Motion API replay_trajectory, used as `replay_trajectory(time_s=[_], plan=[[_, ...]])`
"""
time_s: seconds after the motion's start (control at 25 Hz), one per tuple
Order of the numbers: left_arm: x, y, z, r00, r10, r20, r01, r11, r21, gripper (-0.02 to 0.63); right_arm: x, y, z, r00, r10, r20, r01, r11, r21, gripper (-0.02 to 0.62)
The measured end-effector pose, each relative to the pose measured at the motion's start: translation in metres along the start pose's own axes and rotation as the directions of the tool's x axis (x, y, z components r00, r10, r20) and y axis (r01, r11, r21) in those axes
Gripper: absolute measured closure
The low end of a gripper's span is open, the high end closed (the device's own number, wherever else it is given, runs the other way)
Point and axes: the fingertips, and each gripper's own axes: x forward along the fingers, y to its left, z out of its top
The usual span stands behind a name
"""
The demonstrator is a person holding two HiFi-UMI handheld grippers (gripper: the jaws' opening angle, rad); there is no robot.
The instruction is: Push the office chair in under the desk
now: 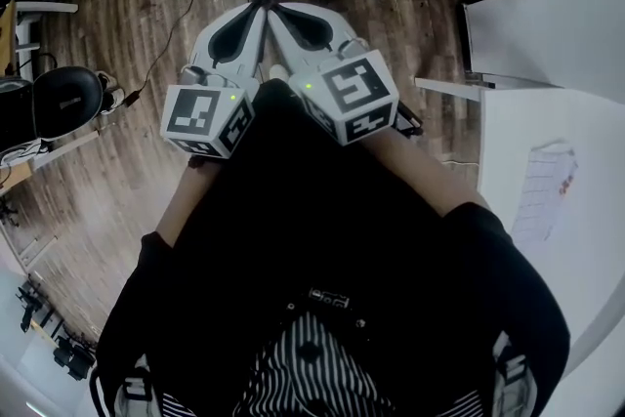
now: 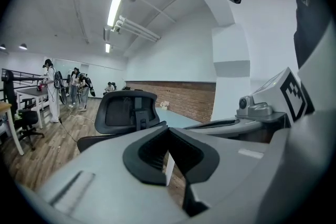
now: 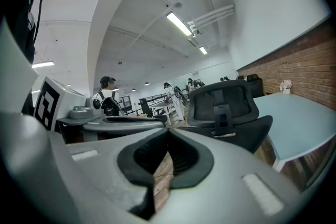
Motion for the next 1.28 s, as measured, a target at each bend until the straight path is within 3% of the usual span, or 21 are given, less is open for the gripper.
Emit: replay_trajectory(time_s=[0.4,1.0,1.12,1.28], plan=[[0.031,0.043,0.014,0.999,-0.027,0.018,0.027,1.0,-0.005,0.606,0.048,-0.022,0.021,1.0,-0.011,-0.002,0.011,0.999,-0.036,0.597],[0.114,0.14,0.073,0.995,-0.087,0.047,0.084,0.995,0.047,0.606,0.158,-0.085,0.102,0.997,-0.075,0.029,0.077,0.994,-0.082,0.597],[0.124,0.154,0.078,0.994,-0.092,0.062,0.087,0.994,0.073,0.606,0.17,-0.089,0.109,0.997,-0.077,0.032,0.08,0.991,-0.11,0.597],[0.135,0.166,0.074,0.993,-0.101,0.056,0.099,0.994,0.05,0.606,0.185,-0.101,0.108,0.995,-0.094,0.02,0.096,0.989,-0.114,0.597]])
